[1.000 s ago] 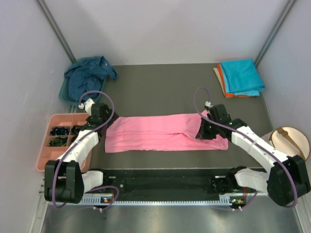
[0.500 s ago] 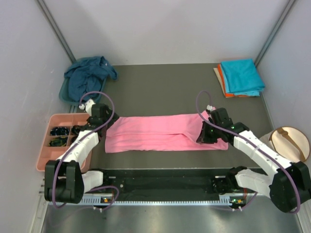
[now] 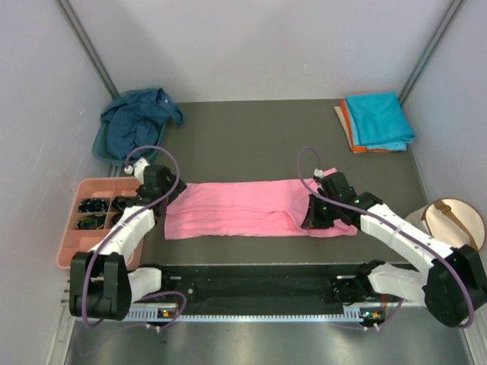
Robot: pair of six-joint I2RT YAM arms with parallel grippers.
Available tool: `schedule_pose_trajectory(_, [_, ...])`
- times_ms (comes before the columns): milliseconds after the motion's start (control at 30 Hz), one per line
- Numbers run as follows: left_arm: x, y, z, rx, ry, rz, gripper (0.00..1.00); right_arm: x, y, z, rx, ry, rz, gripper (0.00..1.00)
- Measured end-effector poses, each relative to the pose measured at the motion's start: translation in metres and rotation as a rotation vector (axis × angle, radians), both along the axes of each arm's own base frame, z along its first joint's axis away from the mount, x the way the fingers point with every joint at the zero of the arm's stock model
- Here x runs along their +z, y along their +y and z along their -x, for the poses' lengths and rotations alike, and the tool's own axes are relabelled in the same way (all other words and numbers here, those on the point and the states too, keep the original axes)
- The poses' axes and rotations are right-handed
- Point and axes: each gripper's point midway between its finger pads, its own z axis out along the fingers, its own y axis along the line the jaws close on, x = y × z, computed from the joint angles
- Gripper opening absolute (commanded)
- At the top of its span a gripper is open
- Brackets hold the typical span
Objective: Fold and stack the t-shirts
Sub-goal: Fold the other side of the tshirt into a rectangle
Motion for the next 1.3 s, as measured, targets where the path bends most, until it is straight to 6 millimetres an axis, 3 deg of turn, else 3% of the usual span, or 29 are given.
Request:
schedule_pose_trajectory(100, [-0.001, 0.000, 0.001, 0.000, 0.002, 0.000, 0.80, -0.002, 0.001, 0.000, -0.002, 0.006, 0.004, 0.24])
schedule_pose_trajectory(167, [-0.001, 0.000, 0.001, 0.000, 0.002, 0.000, 0.80, -0.002, 0.000, 0.000, -0.007, 0.008, 0.008, 0.30])
schedule_pose_trajectory(433, [-0.001, 0.000, 0.001, 0.000, 0.002, -0.001, 0.80, -0.004, -0.004, -0.003, -0.030, -0.003, 0.029, 0.40])
schedule_pose_trajectory(600, [-0.001, 0.000, 0.001, -0.001, 0.001, -0.002, 0.80, -0.001, -0.017, -0.019, -0.093, -0.074, 0.094, 0.42])
schedule_pose_trajectory(700, [-0.001, 0.001, 0.001, -0.002, 0.001, -0.005, 0.80, 0.011, -0.027, -0.044, -0.162, -0.157, 0.162, 0.42])
schedule_pose_trajectory(867, [-0.001, 0.003, 0.001, 0.001, 0.002, -0.018, 0.81, 0.034, -0.039, -0.107, -0.295, -0.273, 0.241, 0.42])
schedule_pose_trajectory(1067, [0.002, 0.009, 0.000, 0.015, 0.000, -0.053, 0.81, 0.022, -0.084, -0.161, -0.440, -0.266, 0.322, 0.42])
schedule_pose_trajectory(1300, [0.003, 0.011, 0.000, 0.023, 0.000, -0.061, 0.81, 0.018, -0.129, -0.199, -0.550, -0.252, 0.352, 0.42])
